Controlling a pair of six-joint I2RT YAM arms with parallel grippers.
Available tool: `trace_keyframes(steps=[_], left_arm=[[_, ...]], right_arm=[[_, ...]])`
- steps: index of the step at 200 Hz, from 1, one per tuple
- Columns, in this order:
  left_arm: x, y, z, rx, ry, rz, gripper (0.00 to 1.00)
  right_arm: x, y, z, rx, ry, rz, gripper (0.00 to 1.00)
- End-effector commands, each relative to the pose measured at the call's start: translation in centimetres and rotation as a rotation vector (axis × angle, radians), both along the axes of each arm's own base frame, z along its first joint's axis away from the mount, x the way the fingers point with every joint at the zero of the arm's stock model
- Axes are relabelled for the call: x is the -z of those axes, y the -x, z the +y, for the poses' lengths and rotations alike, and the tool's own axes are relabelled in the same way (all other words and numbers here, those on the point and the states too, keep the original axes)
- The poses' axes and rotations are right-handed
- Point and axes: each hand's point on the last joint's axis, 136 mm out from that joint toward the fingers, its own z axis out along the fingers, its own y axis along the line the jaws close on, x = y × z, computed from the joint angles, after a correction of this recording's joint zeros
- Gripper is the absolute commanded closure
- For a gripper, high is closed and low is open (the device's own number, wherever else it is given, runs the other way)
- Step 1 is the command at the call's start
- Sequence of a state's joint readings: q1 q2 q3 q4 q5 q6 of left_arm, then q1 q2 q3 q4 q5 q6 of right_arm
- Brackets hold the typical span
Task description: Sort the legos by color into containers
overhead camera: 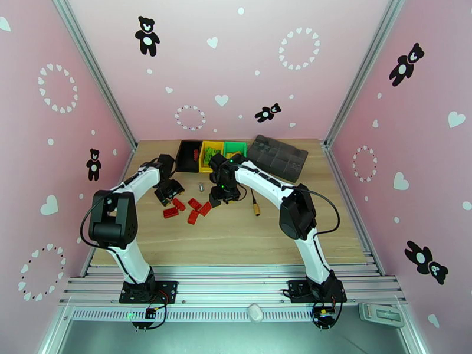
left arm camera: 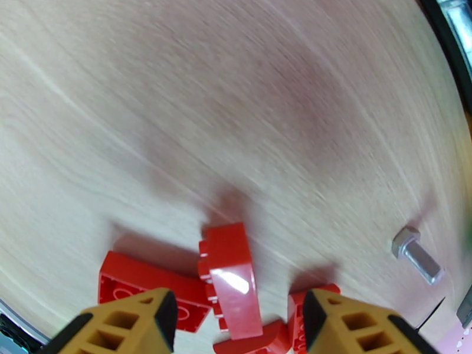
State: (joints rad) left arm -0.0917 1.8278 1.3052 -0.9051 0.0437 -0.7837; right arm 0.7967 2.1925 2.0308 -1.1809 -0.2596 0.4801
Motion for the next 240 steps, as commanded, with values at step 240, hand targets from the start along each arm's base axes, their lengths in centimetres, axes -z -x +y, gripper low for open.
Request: trace_keyframes(steps=[240], left_arm=[[-2.4, -2.5, -2.6, 0.137, 0.051, -0.069, 0.76]], right_arm=[[-1.6, -3.7, -0.4, 0.173, -0.102, -0.009, 0.43]])
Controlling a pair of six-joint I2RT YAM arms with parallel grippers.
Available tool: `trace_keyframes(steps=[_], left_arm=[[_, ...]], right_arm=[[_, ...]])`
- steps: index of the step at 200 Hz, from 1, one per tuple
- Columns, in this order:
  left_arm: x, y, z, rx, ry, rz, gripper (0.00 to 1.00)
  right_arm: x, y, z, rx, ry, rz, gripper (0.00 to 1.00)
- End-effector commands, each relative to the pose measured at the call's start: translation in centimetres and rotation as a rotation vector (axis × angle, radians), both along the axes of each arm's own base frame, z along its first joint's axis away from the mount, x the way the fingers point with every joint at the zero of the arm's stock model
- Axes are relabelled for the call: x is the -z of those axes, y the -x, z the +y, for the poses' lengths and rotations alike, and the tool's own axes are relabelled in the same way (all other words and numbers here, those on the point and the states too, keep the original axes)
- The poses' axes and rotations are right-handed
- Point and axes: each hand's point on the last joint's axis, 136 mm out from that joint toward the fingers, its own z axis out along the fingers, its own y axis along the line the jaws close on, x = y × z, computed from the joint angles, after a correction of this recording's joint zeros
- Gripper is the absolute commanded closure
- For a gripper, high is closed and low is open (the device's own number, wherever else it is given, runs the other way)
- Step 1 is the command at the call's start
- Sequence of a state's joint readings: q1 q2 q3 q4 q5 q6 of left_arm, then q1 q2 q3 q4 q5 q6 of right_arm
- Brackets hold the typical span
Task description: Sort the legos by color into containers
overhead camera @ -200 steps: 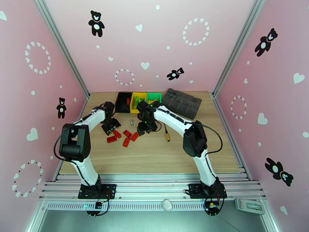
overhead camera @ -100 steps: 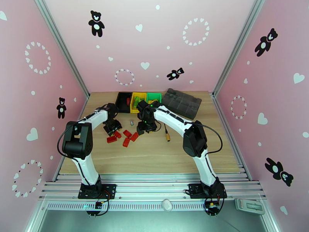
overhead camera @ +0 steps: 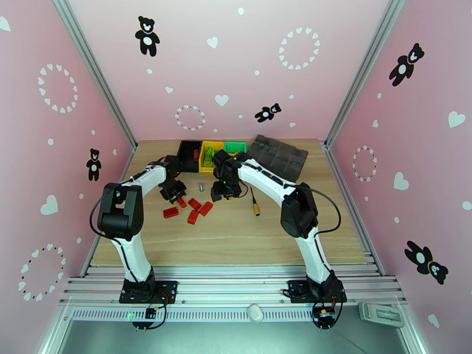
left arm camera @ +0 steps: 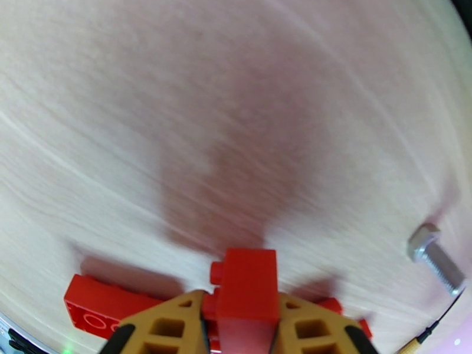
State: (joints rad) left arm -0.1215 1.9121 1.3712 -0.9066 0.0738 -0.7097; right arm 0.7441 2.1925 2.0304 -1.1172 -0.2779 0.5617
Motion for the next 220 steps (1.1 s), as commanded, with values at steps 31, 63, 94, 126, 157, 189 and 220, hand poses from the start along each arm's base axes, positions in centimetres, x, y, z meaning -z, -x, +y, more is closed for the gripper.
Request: trace_keyframes(steps=[31, 63, 94, 126, 157, 189, 220], left_arm=[[-5.6, -2.6, -0.9, 0.027, 0.066, -0.138, 0.76], [-7.8, -4.5, -0.7, 0.015, 0.104, -0.199, 0.76], [-9.5, -6.6, -0.2, -0.006, 0.149, -0.252, 0.76], [-10.8, -9.4, 0.5, -0.033, 0.194, -0.309, 0.76], [-11.1, -12.9, 0.9, -0.071, 0.227, -0.345, 0.76], [-11.1, -17.1, 0.8, -0.127, 0.267, -0.39, 0.75], [-10.5, -20.3, 0.7, -0.167, 0.289, -0.409, 0.67]], right_arm=[[-2.1, -2.2, 0.0, 0.083, -0.101, 0.002, 0.43], [-3.5, -3.9, 0.8, 0.131, -0.195, 0.005, 0.43], [-4.5, -5.4, 1.4, 0.176, -0.266, 0.011, 0.43], [-5.1, -6.3, 1.4, 0.195, -0.287, 0.006, 0.43], [-5.3, -6.4, 0.9, 0.206, -0.279, 0.001, 0.43], [-5.4, -6.4, 0.5, 0.211, -0.264, -0.003, 0.43], [-5.8, -6.3, 0.3, 0.216, -0.261, -0.009, 0.43]])
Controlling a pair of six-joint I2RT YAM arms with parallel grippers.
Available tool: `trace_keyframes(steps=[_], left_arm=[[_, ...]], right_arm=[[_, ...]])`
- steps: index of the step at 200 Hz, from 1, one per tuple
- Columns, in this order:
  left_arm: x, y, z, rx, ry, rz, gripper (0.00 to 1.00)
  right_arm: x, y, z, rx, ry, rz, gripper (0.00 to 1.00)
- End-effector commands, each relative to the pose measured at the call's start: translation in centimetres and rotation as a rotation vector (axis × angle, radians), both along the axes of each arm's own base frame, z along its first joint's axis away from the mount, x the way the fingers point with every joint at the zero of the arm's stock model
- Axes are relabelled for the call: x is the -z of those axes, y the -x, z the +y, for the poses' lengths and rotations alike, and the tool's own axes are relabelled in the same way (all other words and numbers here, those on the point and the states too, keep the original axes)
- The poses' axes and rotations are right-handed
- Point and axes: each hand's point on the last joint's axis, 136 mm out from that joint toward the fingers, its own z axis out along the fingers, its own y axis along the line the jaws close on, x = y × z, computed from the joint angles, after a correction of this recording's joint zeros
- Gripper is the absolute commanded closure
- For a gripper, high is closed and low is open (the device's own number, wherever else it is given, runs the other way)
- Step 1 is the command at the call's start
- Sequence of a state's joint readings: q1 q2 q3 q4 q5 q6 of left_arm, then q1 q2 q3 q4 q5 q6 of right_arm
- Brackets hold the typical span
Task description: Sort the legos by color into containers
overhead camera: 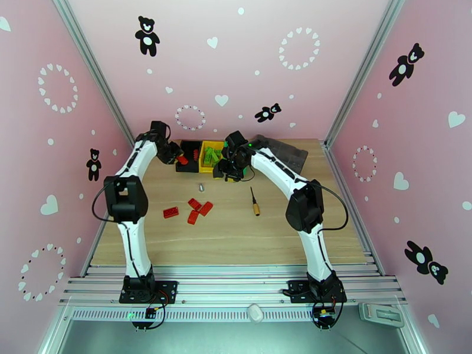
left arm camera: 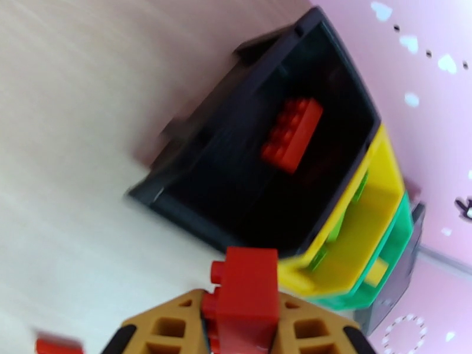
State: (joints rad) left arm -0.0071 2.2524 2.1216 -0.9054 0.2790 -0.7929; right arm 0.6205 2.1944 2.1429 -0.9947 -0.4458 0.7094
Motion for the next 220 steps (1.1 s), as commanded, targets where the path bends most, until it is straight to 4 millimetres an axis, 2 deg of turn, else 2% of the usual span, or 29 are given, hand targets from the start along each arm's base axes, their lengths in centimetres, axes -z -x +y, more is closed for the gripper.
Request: trace_keyframes(steps=[1, 17, 26, 40, 78, 100, 130, 174, 191, 220], left_arm=[[-0.8, -2.1, 0.0, -0.041, 0.048, -0.027, 0.66], [-1.1, -3.2, -0.3, -0.033, 0.063, -0.048, 0.53], [-1.4, -3.4, -0.3, -0.029, 0.065, -0.053, 0.44], [-2.1, -3.4, -0.5, -0.017, 0.062, -0.068, 0.35], [-3.7, -1.4, -1.0, 0.037, 0.012, -0.081, 0.33], [-4.5, 1.0, -1.4, 0.085, -0.048, -0.08, 0.32], [-4.1, 5.5, -1.9, 0.148, -0.126, -0.044, 0.31], [-2.0, 12.5, -3.3, 0.253, -0.204, 0.008, 0.28], [-0.7, 14.8, -4.5, 0.327, -0.232, 0.029, 0.28], [1.1, 18.0, -8.2, 0.511, -0.293, 0.048, 0.28]], right_arm=[[-0.3, 0.0, -0.3, 0.017, 0.01, 0.005, 0.43], [-0.3, 0.0, -0.5, 0.017, 0.016, 0.005, 0.43], [-0.4, 0.1, -0.6, 0.016, 0.023, 0.004, 0.43], [-0.3, 0.2, -0.8, 0.013, 0.035, 0.001, 0.42], [-0.1, 0.2, -0.8, 0.001, 0.042, -0.004, 0.42], [0.3, 0.2, -1.0, -0.009, 0.055, -0.005, 0.41], [1.0, 0.6, -1.5, -0.034, 0.082, 0.001, 0.4], [2.1, 1.9, -2.7, -0.073, 0.13, 0.011, 0.39], [3.0, 2.7, -3.4, -0.084, 0.148, 0.025, 0.38], [4.5, 4.2, -4.8, -0.085, 0.179, 0.053, 0.38]])
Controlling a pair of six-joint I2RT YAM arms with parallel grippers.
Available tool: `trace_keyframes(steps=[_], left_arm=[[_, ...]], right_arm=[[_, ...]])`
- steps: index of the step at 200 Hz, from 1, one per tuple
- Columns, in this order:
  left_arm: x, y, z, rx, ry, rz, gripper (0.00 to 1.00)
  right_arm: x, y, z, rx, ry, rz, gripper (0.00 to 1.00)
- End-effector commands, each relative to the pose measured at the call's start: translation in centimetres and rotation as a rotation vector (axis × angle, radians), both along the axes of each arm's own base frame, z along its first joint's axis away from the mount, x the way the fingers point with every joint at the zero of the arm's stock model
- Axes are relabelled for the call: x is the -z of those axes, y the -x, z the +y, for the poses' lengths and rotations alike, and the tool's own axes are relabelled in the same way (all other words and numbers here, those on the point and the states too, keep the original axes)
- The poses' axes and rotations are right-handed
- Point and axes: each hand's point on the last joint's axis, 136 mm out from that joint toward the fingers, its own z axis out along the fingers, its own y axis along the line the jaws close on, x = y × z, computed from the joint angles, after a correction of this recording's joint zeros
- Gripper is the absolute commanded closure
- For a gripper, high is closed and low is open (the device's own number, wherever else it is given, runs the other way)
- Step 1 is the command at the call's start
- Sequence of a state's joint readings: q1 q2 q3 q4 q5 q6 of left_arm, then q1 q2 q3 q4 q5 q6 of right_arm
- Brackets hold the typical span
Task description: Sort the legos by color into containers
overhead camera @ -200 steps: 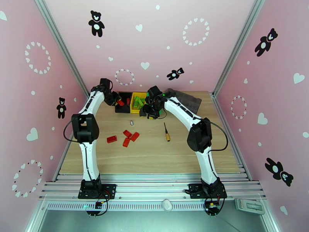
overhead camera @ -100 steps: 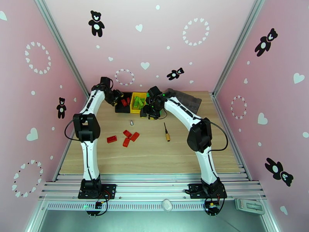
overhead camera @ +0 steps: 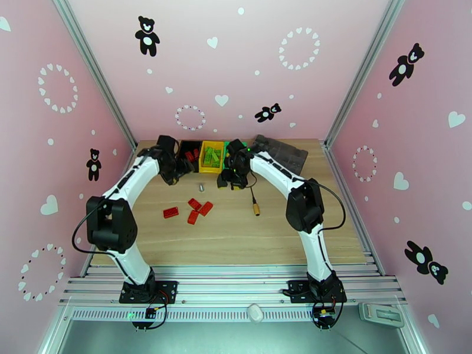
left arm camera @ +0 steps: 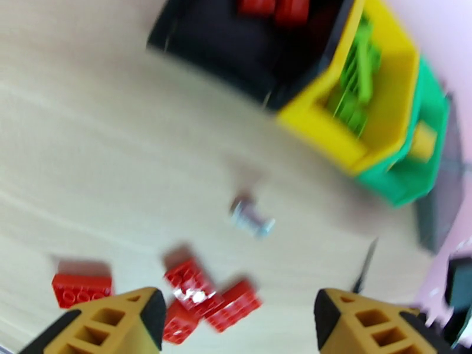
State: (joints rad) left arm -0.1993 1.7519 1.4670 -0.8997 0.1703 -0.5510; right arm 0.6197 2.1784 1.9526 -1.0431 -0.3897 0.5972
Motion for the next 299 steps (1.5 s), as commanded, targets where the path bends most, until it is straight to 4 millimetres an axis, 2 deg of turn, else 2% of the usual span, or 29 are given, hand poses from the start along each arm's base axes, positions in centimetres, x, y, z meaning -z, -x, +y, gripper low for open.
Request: trace_keyframes(steps=[1, 22, 46, 92, 141, 168, 200, 257, 299], left_arm=[[0.8, 1.9, -2.5, 0.168, -0.074, -0.019, 0.28], [2.4, 3.4, -5.3, 0.287, -0.106, 0.0, 0.29], [4.7, 4.1, -7.3, 0.38, -0.146, 0.036, 0.31], [7.9, 3.6, -8.7, 0.462, -0.182, 0.089, 0.34], [9.1, 2.8, -10.4, 0.533, -0.203, 0.11, 0.36], [10.3, 3.1, -10.0, 0.529, -0.222, 0.144, 0.36], [11.6, 4.4, -8.8, 0.522, -0.258, 0.187, 0.36], [12.0, 7.1, -7.5, 0.509, -0.295, 0.208, 0.38], [12.2, 8.5, -6.9, 0.488, -0.342, 0.222, 0.47]], right_arm=[[-1.7, 1.0, -1.4, -0.01, 0.003, -0.039, 0.38], [-0.7, 2.4, -2.5, 0.002, 0.018, -0.02, 0.38], [0.4, 4.2, -3.8, 0.014, 0.037, 0.005, 0.38], [1.3, 7.0, -6.1, 0.038, 0.067, 0.025, 0.38], [1.6, 8.0, -7.0, 0.074, 0.069, 0.029, 0.39], [1.3, 7.9, -7.0, 0.084, 0.067, 0.018, 0.39], [1.1, 7.7, -6.9, 0.093, 0.064, 0.012, 0.4], [1.5, 7.3, -6.4, 0.097, 0.049, 0.018, 0.4], [1.6, 6.9, -6.0, 0.09, 0.047, 0.018, 0.4]])
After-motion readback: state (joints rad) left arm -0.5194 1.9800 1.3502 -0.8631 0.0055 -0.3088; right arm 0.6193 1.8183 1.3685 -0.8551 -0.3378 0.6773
